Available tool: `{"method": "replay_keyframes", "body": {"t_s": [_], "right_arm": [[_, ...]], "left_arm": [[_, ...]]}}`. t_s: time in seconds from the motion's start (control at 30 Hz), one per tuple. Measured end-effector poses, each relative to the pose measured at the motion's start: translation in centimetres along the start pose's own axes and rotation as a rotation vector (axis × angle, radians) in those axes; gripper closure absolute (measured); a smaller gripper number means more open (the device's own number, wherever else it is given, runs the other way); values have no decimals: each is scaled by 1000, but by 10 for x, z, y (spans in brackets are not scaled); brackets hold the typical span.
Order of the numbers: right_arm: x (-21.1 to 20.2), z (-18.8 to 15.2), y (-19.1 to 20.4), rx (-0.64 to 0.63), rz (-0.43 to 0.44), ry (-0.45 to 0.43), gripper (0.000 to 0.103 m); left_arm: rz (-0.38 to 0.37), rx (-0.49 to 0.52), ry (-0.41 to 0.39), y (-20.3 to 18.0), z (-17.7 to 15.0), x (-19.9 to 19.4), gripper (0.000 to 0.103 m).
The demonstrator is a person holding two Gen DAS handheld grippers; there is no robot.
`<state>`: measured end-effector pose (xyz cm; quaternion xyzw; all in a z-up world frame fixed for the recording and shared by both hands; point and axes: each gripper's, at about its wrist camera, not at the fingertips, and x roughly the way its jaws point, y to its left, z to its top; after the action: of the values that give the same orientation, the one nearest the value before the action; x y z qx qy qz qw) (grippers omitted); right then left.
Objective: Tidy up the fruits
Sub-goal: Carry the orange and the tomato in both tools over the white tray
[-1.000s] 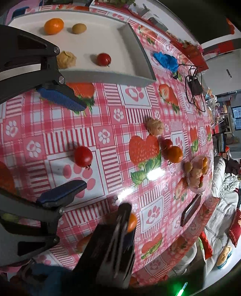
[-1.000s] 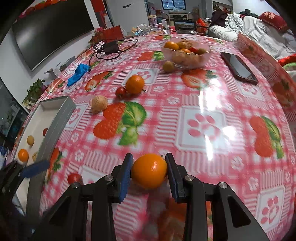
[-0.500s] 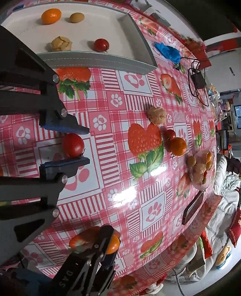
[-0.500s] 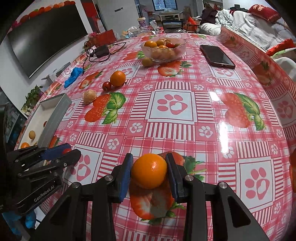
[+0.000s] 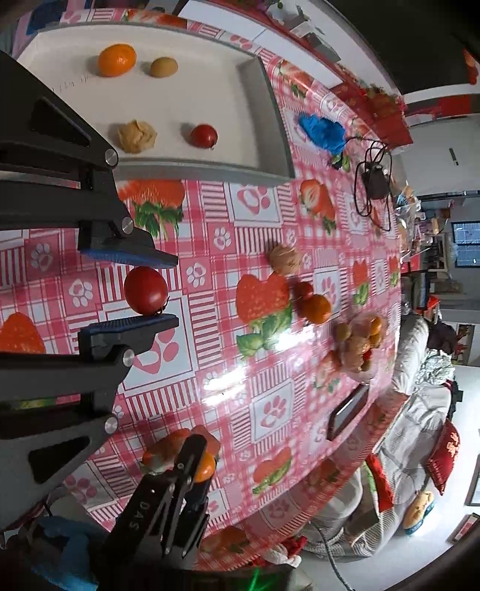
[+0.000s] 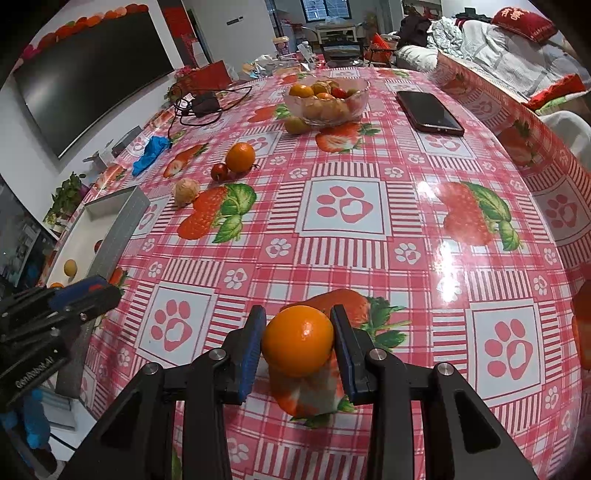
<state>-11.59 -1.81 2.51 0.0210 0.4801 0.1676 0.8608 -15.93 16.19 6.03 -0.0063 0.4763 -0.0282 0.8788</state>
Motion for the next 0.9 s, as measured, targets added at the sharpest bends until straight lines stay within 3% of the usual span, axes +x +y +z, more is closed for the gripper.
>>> {"method": "replay_keyframes", "body": {"t_s": [0.43, 0.9], "right_arm": [[-12, 9, 34, -59, 9, -12, 65], [-16, 25, 102, -173, 36, -24, 65]], "left_arm": [[4, -73, -45, 37, -11, -26, 75], [23, -163, -95, 89, -26, -46, 75]]}}
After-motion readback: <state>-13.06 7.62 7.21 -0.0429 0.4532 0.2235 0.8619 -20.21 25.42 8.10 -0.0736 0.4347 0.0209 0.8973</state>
